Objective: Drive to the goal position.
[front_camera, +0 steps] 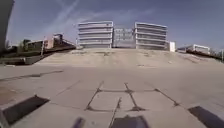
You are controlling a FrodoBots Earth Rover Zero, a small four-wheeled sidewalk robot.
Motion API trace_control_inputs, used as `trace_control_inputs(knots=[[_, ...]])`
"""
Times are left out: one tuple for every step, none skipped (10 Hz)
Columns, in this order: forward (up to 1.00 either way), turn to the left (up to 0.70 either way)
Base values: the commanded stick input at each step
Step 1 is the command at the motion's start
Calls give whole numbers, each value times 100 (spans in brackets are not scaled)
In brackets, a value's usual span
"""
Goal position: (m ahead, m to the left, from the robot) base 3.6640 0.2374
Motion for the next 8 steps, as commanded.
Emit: trace_control_inputs(knots=[[70,0],[70,0],[70,0],[70,0],[70,0],[70,0],[70,0],[70,0]])
